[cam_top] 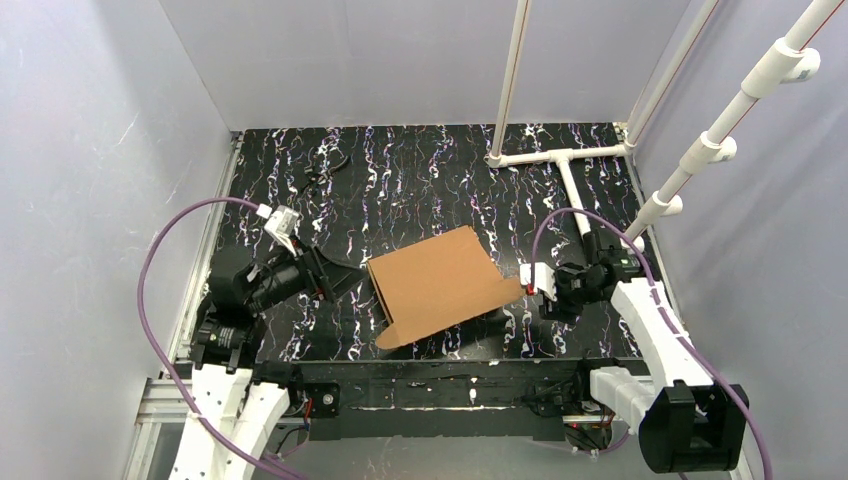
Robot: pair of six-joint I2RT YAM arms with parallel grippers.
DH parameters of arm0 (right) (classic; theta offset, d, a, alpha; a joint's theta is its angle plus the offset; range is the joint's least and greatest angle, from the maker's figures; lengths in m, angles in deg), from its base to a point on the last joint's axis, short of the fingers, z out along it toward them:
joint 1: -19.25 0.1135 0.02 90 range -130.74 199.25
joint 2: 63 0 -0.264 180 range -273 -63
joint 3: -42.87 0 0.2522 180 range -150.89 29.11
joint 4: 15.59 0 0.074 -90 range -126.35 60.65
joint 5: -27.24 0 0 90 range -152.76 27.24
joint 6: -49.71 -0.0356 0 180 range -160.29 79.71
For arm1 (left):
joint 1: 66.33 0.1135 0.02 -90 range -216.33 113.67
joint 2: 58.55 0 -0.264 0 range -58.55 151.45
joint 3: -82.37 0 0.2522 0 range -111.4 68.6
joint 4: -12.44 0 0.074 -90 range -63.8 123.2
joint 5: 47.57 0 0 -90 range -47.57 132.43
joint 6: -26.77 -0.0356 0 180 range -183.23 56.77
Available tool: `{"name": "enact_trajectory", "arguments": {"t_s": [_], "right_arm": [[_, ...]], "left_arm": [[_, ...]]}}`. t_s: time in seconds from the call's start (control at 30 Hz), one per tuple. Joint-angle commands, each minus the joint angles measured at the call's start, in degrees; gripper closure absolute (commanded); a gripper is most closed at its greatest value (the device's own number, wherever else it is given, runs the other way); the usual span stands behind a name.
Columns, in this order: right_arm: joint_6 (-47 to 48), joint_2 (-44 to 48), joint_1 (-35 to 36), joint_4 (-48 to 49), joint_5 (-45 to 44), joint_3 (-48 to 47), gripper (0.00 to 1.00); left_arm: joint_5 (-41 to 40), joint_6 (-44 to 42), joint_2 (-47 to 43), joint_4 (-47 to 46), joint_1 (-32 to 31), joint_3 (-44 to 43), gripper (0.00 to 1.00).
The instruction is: Fold the paper box
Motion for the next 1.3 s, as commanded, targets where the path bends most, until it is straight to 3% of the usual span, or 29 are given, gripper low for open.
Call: {"name": "enact_trajectory", "arguments": {"t_s": [0.0,0.07,0.17,0.27,0.33,0.43,0.57,0.73,0.83,1.07,1.27], "right_arm": [[3.2,3.1,-1.5,-9.9,-5.5,-0.7,0.39],[6.2,3.9,-1.5,-14.3,-6.2,-1.9,0.44],[7.8,3.9,-1.5,-18.5,-4.1,-3.9,0.61],[9.2,2.4,-1.4,-21.1,-0.7,-5.8,0.80],[12.1,0.2,-1.0,-24.4,2.2,-7.5,0.82],[12.5,-2.3,1.3,-27.0,5.2,-10.1,0.82],[7.9,-2.2,8.5,-22.8,7.3,-10.1,0.80],[-9.3,-0.6,21.9,-5.3,3.7,-5.5,0.78],[-12.8,-1.7,26.7,0.7,2.0,-3.1,0.76],[-17.8,-5.5,36.5,15.6,-7.2,1.8,0.68],[-25.5,-11.1,41.4,36.2,-18.8,4.0,0.65]], "left_arm": [[-5.3,-0.2,4.7,6.5,-0.1,0.8,0.27],[-4.6,3.6,9.2,3.5,-0.1,1.7,0.38],[-1.1,4.7,18.9,1.2,-1.6,0.0,0.56],[-6.9,0.4,28.6,3.3,-9.5,-3.3,0.73],[-12.1,-3.2,34.6,7.4,-14.4,-6.4,0.85],[-16.6,-6.1,41.6,9.6,-18.5,-9.6,0.90],[-20.8,-8.8,52.6,12.5,-22.6,-13.4,0.92],[-26.7,-8.4,65.1,14.2,-23.6,-17.2,0.91],[-31.2,-7.2,69.8,14.5,-23.5,-20.1,0.91],[-35.0,-5.5,71.1,12.7,-22.7,-25.0,0.91],[-32.9,-4.3,68.3,9.4,-18.8,-27.1,0.89]]}}
